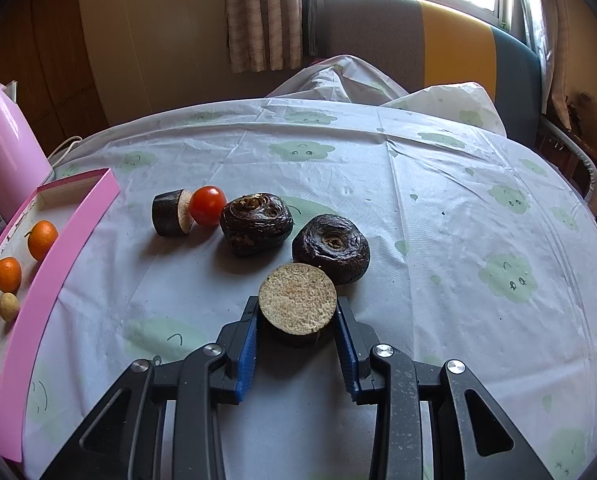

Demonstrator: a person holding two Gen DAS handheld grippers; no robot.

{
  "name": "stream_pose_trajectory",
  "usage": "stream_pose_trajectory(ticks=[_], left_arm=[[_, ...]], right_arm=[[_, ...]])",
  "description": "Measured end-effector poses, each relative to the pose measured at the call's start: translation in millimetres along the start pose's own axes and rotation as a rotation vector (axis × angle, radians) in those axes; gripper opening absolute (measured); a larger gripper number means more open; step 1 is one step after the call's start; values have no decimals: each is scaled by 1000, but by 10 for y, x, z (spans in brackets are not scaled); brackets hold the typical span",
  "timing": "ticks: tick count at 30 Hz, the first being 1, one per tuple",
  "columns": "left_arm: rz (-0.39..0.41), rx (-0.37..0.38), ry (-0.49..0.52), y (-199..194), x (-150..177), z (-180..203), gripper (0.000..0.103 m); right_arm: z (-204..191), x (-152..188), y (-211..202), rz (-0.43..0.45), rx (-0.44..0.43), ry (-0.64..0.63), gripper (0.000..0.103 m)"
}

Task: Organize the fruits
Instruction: 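Carry the taro slice into the pink tray with the right tool and open it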

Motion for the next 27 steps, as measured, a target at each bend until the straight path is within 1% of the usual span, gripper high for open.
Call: stream_pose_trajectory(ticks=[4, 8, 13, 19, 21, 27], left_arm=[[-7, 6, 9, -40, 65, 34, 41], [0, 7, 16, -75, 97, 46, 41], [3, 12, 13, -90, 106, 26, 41], [5, 14, 4, -112, 130, -12, 41], [6, 11, -1, -117, 135, -36, 41], [11, 1, -30, -139, 145, -153, 41]], right_arm=[[-36, 8, -30, -5, 11, -20, 35], [-165, 43, -131, -8, -28, -31, 35], [-468, 7, -330, 10, -113, -58, 35], [-1004, -73, -560, 26, -240, -127, 35], [-1184, -95, -604, 25, -281, -153, 35], [-1677, -159, -660, 9, -365, -227, 35]])
Point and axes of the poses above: each gripper's, at about its wrist camera, not at the fingertips, and y roughly the way its jaws point, z to its right, x to its underside, the point moved 10 cm from there along y, roughly the way its jaws point, and after that the axes turned 5 degrees about x, right-handed, at the moved point
